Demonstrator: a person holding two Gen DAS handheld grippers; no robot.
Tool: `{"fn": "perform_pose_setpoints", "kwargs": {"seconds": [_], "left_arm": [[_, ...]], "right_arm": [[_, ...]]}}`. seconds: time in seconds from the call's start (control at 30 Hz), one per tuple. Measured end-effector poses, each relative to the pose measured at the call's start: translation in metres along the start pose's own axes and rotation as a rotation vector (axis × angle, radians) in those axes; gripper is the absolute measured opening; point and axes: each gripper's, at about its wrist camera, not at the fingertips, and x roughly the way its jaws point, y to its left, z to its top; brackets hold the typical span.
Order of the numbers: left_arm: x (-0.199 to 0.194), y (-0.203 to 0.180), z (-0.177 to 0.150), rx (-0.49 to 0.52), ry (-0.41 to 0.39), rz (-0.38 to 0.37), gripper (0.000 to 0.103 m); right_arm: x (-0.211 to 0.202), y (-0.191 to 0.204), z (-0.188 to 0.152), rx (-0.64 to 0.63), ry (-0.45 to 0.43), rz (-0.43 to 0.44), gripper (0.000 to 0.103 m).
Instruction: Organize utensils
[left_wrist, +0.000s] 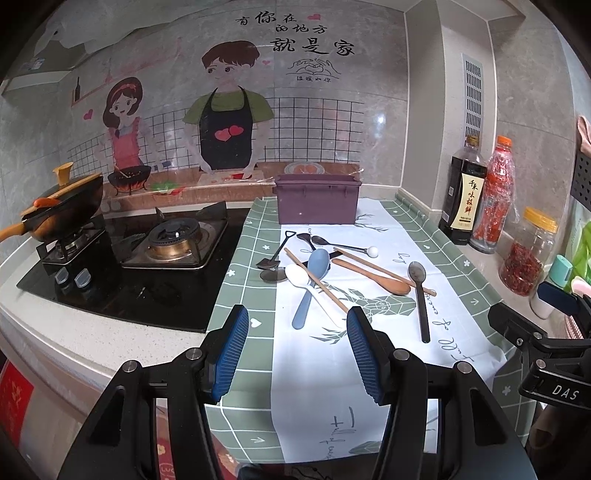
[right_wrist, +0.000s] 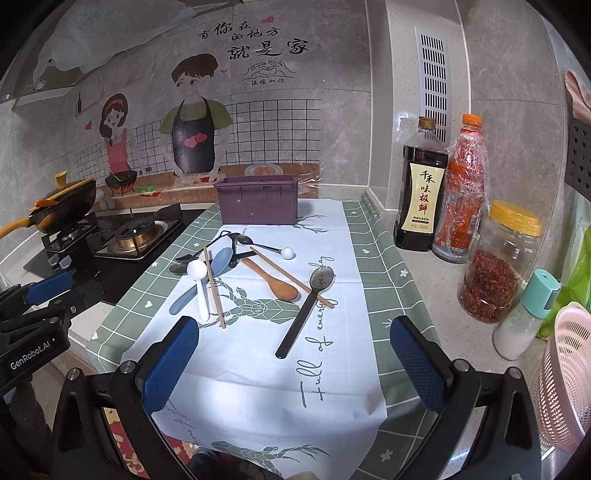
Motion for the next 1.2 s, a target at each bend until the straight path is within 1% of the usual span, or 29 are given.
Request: {"fn": "perform_pose_setpoints", "kwargs": {"seconds": [0.5,0.67,1.2], "left_arm": [[0.0046,0.0002,0.0006,-0.002,0.014,-0.001,0.056],[0.0082,-0.0027,0.0009,-0.001,0.021,-0.002,0.056],[0.0082,-0.0025,0.0007,-0.001,0.021,-0.003,0.056]], "right_arm": [[0.0051,0.0014,-0.0083,0.008,0.019,0.003,0.103],[0.0058,-0.0030,-0.0037,0.015,0.025,0.005,0.103],[0.0064,-0.0027,-0.0042,0.015,0.026,0.005,0.103]]}}
